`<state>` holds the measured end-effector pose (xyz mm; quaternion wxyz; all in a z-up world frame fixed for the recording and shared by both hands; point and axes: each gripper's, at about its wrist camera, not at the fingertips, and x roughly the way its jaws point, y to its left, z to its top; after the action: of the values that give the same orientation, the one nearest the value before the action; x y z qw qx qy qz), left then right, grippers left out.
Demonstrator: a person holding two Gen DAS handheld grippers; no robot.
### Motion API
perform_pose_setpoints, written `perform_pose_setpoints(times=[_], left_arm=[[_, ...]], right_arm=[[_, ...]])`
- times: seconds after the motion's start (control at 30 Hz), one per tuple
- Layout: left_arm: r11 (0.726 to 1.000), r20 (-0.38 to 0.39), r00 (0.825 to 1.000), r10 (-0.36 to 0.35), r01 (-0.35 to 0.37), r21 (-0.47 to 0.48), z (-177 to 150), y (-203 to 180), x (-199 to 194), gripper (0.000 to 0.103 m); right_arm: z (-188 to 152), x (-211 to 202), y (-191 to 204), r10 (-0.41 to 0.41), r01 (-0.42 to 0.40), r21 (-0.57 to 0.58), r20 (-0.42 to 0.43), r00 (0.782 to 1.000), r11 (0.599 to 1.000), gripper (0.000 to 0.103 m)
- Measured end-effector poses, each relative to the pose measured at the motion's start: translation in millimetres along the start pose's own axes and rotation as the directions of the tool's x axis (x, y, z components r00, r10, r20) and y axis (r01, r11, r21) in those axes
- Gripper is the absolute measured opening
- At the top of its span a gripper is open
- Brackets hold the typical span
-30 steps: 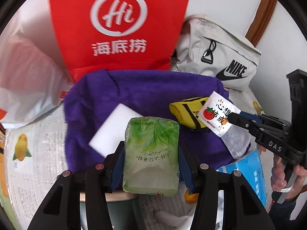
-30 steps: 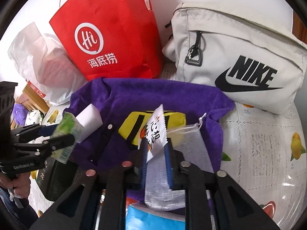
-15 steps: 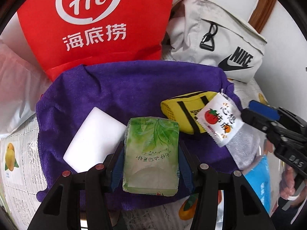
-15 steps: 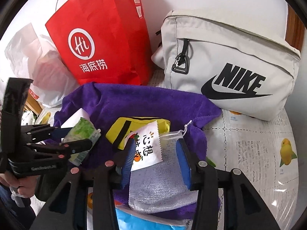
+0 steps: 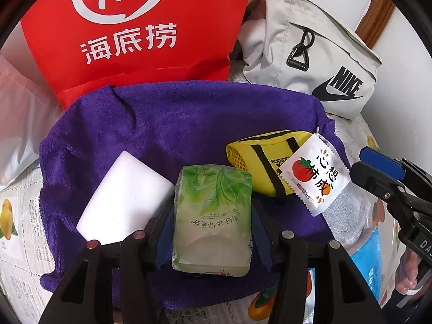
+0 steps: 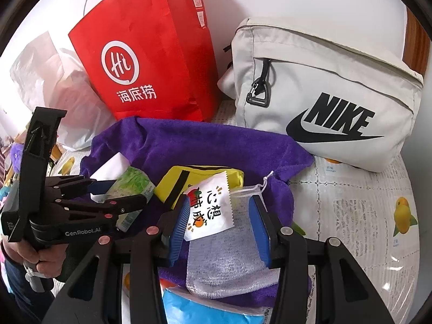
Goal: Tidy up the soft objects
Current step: 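Lower the snack packet onto the towel and open the right tool while the left tool releases the pouch, then move the left tool to the green box while the right tool moves to the white sock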
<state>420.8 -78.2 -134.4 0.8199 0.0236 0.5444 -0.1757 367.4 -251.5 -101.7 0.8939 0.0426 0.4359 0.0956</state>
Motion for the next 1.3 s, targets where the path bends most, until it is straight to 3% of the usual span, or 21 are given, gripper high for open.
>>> perform_pose_setpoints(times=[0.07,0.23,0.33,0.73,1.03,1.17,1.3], left_arm=[[1.000,-0.004,1.000,-0.009,0.009,-0.007,1,0,2,0.052],[1.000,-0.009,1.000,-0.016,0.016,-0.014,0,-1,-1,0.072],[1.000,-0.005,1.000,0.012,-0.012,-0.005,-3,-2,-9,0.072],[0.999,0.060,0.998,0.030,-0.027,-0.040,-33,12,-70,0.072],[0.994,0.091,0.993,0.076,-0.068,-0.088,-83,24,-114,0.072],[0.986,0.103,0.985,0.141,-0.130,-0.105,-110,31,-130,0.072],[0.984,0.117,0.985,0.128,-0.112,-0.139,-139,42,-149,0.072]], right_arm=[[0,-1,1,0.000,0.000,-0.001,0.000,1.000,1.000,0.045],[0,-2,3,0.001,-0.001,-0.005,0.001,1.000,1.000,0.046],[1,-5,6,0.001,-0.001,-0.011,0.007,1.000,1.000,0.051],[-22,-44,29,0.015,-0.014,-0.054,0.026,1.000,0.998,0.052],[-71,-67,64,0.074,-0.075,-0.101,-0.014,0.997,0.992,0.052],[-97,-72,85,0.107,-0.113,-0.134,-0.048,0.993,0.985,0.052],[-122,-75,105,0.145,-0.155,-0.146,-0.079,0.986,0.977,0.052]])
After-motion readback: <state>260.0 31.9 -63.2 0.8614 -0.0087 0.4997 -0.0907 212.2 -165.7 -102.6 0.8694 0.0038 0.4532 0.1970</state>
